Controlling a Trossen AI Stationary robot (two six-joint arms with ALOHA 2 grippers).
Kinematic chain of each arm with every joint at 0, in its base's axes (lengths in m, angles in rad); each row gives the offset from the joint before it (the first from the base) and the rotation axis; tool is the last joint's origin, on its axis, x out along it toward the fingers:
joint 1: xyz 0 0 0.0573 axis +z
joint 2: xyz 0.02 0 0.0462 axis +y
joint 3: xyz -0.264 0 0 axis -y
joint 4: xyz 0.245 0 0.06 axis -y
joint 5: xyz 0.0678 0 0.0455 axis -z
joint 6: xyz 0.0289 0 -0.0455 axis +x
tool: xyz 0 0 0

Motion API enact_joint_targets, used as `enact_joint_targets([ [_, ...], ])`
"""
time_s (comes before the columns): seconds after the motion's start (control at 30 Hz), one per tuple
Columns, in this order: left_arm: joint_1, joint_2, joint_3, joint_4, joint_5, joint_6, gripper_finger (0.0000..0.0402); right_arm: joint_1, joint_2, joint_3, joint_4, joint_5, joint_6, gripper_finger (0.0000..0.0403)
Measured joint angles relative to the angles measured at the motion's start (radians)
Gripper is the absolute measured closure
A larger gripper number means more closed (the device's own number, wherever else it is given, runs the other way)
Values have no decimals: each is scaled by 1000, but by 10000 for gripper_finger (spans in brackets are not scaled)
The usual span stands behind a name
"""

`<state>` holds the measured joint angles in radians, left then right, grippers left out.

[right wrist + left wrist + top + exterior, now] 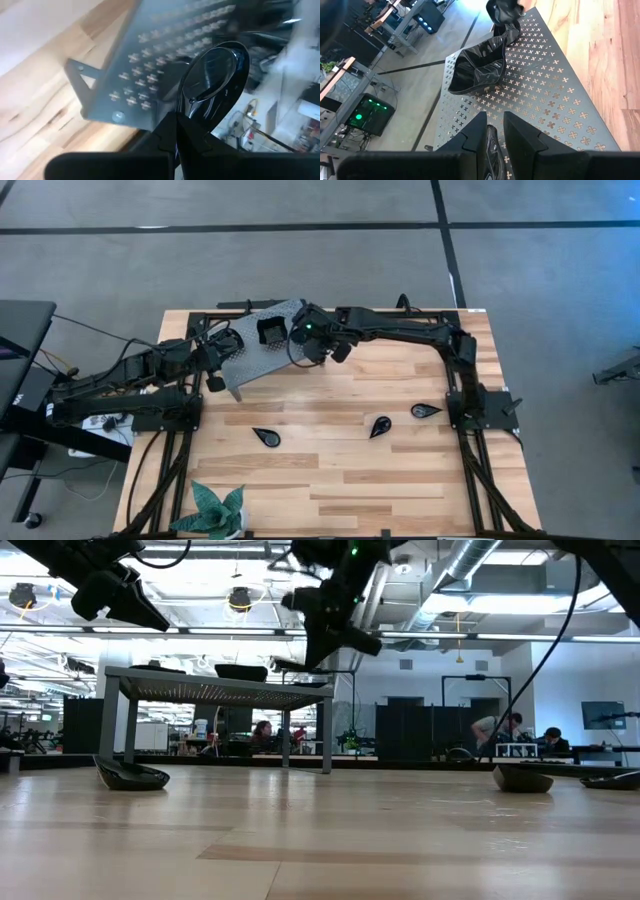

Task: Pick & Place Mini shaped plates
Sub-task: Stack the black drop-shaped plate on top of the black drop-shaped plate on the shelf

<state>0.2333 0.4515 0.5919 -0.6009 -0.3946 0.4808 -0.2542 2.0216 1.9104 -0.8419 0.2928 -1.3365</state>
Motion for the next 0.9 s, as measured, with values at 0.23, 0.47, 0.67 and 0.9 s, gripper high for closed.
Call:
enact_joint_targets([
  [0.23, 0, 0, 0, 0, 0, 0, 335, -10, 32, -2, 24, 78, -9, 403],
  [0.47, 0, 0, 0, 0, 0, 0, 335, -16, 21, -1, -7, 74, -3, 403],
  [0.67, 0, 0, 0, 0, 0, 0, 335, -10, 29, -1, -17, 74, 3, 398],
  [0.9, 0, 0, 0, 0, 0, 0, 335, 0, 29, -1, -8, 74, 123, 347],
])
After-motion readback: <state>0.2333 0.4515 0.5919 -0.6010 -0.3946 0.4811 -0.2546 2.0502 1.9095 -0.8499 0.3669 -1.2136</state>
